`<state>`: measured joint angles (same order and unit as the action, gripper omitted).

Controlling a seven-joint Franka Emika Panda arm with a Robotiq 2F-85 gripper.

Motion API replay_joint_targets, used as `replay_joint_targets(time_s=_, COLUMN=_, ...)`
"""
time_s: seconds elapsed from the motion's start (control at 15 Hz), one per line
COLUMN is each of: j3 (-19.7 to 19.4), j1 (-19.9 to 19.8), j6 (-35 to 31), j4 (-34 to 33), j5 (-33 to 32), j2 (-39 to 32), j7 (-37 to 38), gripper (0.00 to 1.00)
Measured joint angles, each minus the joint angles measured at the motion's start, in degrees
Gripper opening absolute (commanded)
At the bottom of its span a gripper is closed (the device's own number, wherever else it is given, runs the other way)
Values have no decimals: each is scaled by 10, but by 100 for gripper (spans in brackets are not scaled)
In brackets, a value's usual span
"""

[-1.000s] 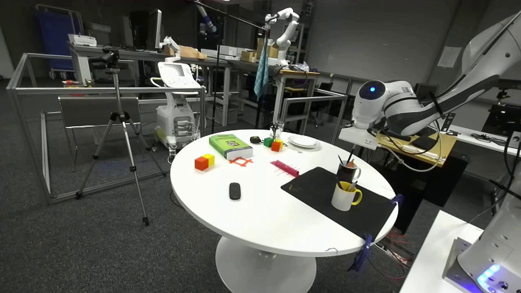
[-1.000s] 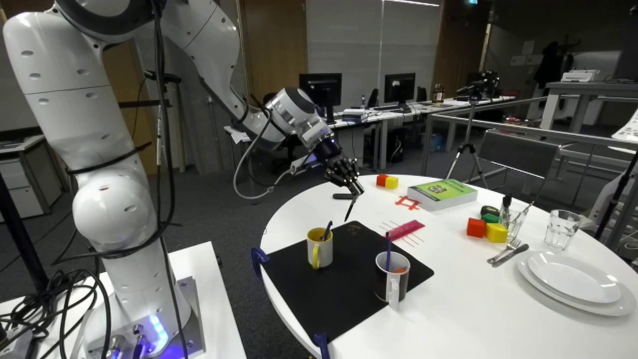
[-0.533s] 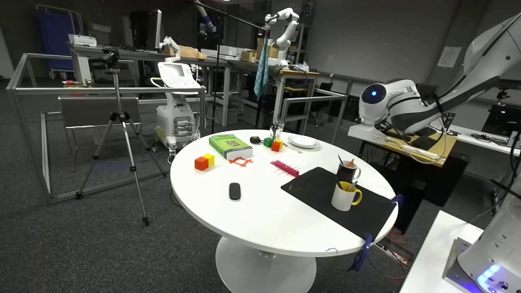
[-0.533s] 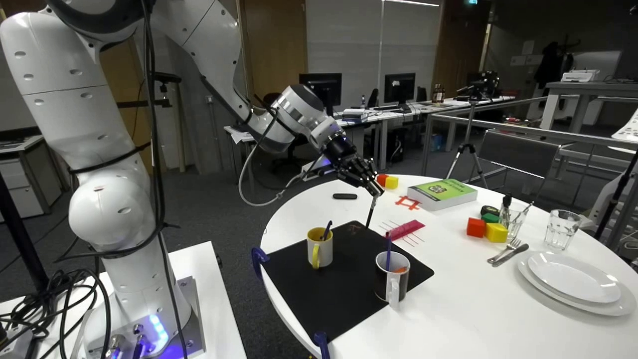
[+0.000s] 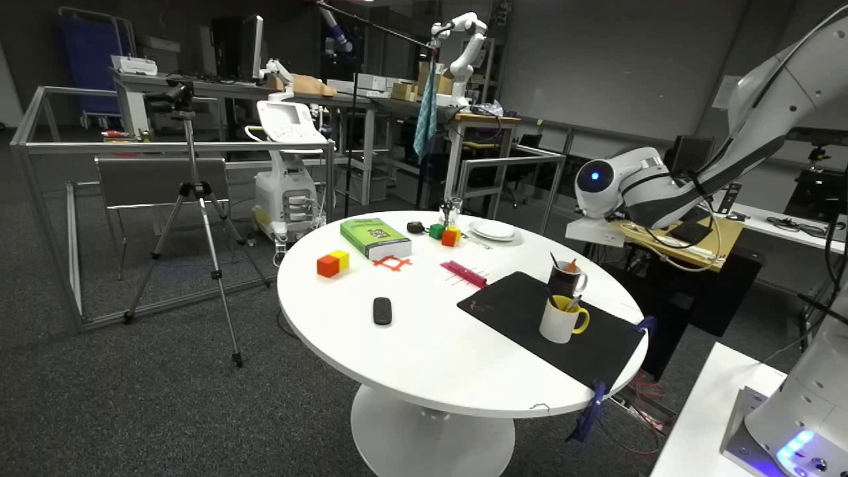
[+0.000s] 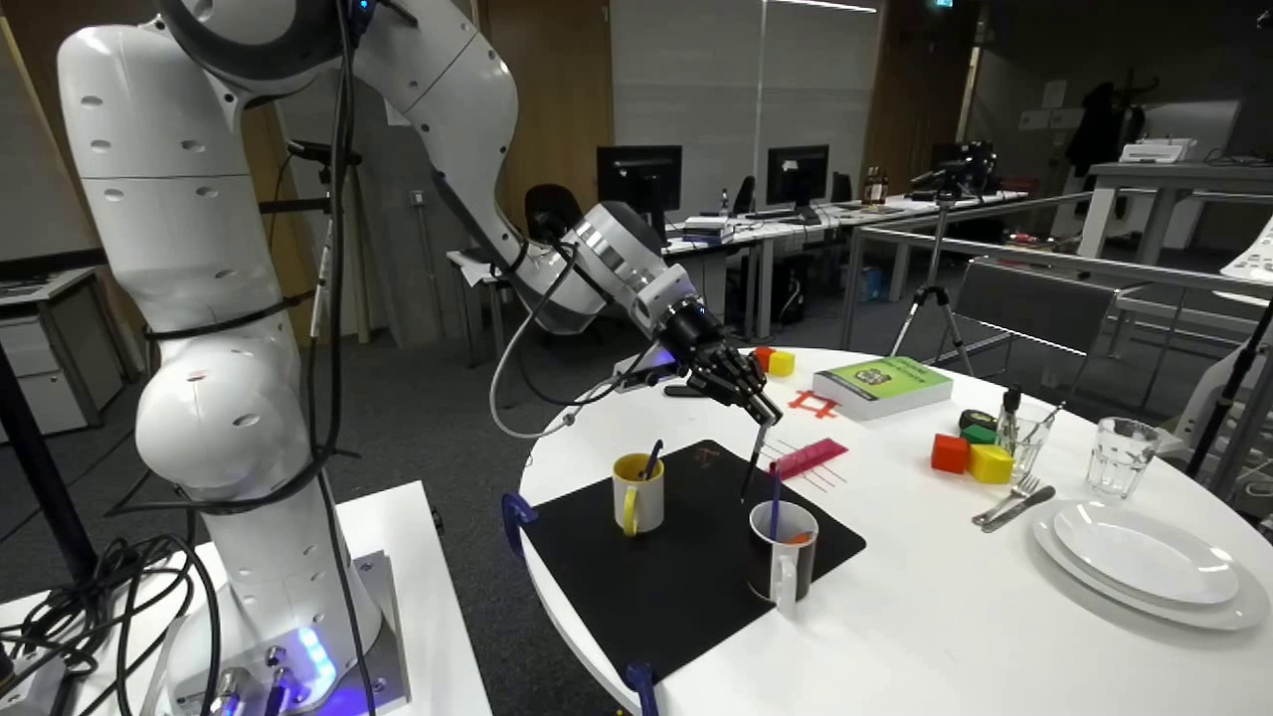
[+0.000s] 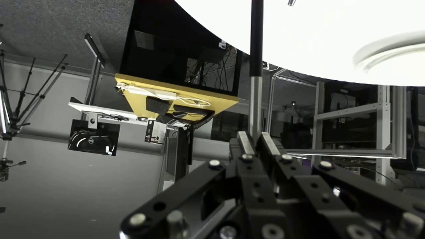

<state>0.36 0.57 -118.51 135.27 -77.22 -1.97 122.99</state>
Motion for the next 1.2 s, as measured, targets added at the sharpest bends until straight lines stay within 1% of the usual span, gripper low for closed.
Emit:
replay_joint_targets(time_s=0.67, j3=-5, j1=0, j6=0, j4=-100, j5=-56, j2=-128, j7=8, gripper=3)
replay_joint_targets(time_s=1.2, j3=2, j1=4, j6=0, j4=-154, j5=-73, j2=-214, j7=17, gripper=3)
